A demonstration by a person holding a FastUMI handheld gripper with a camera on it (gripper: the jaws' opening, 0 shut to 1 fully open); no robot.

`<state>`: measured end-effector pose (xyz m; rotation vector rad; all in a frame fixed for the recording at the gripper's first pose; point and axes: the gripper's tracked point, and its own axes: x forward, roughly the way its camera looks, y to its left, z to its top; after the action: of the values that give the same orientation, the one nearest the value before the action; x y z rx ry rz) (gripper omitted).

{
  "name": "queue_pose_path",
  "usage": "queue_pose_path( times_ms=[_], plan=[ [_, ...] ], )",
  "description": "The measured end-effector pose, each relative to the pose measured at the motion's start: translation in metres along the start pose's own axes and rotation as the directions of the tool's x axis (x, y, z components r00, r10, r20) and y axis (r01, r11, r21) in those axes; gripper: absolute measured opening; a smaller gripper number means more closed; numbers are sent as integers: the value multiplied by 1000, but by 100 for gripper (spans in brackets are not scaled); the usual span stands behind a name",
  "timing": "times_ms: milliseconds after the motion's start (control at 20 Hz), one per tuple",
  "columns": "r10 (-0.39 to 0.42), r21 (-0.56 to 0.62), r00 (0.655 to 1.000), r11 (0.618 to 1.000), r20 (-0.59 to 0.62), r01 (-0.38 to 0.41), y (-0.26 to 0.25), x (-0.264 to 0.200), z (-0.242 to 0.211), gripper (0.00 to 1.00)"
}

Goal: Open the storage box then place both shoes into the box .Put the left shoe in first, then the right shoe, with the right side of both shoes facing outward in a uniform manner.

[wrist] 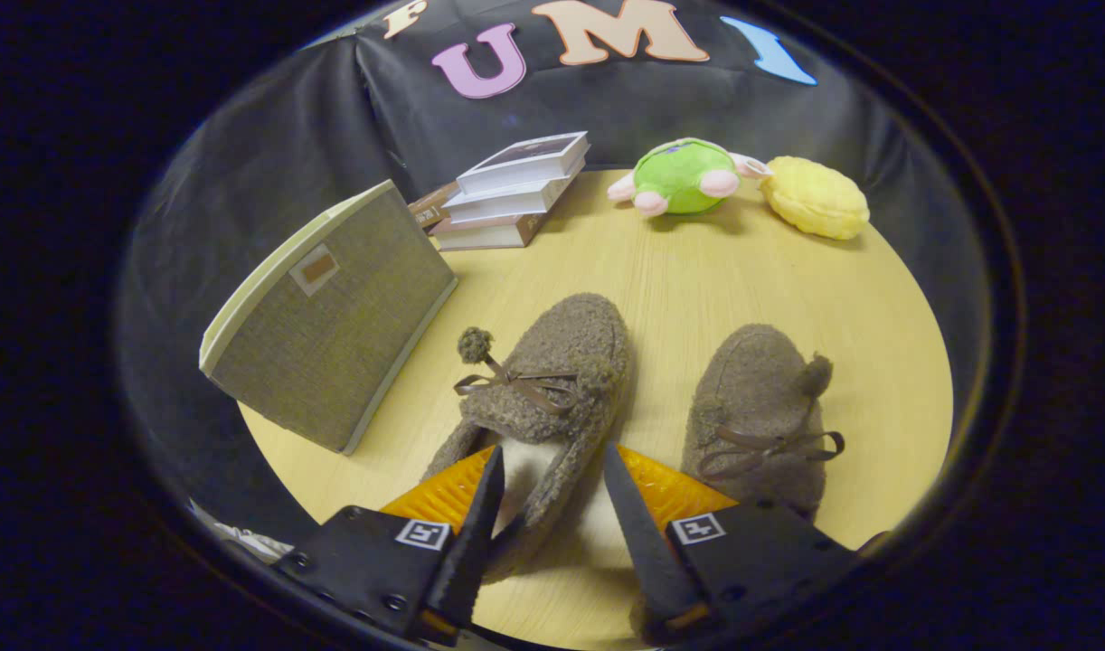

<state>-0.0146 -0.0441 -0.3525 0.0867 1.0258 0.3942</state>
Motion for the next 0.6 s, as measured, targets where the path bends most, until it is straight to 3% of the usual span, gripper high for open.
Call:
queue_pose_path(
  times_ms=[300, 450, 600],
  plan=[
    [-19, 74, 998, 997, -66, 24, -1, 5, -6, 38],
    [-57, 152, 995, 986, -85, 69, -7, 7, -6, 8],
    [-85, 229, 991, 968, -103, 107, -6, 3, -9, 4]
  ],
)
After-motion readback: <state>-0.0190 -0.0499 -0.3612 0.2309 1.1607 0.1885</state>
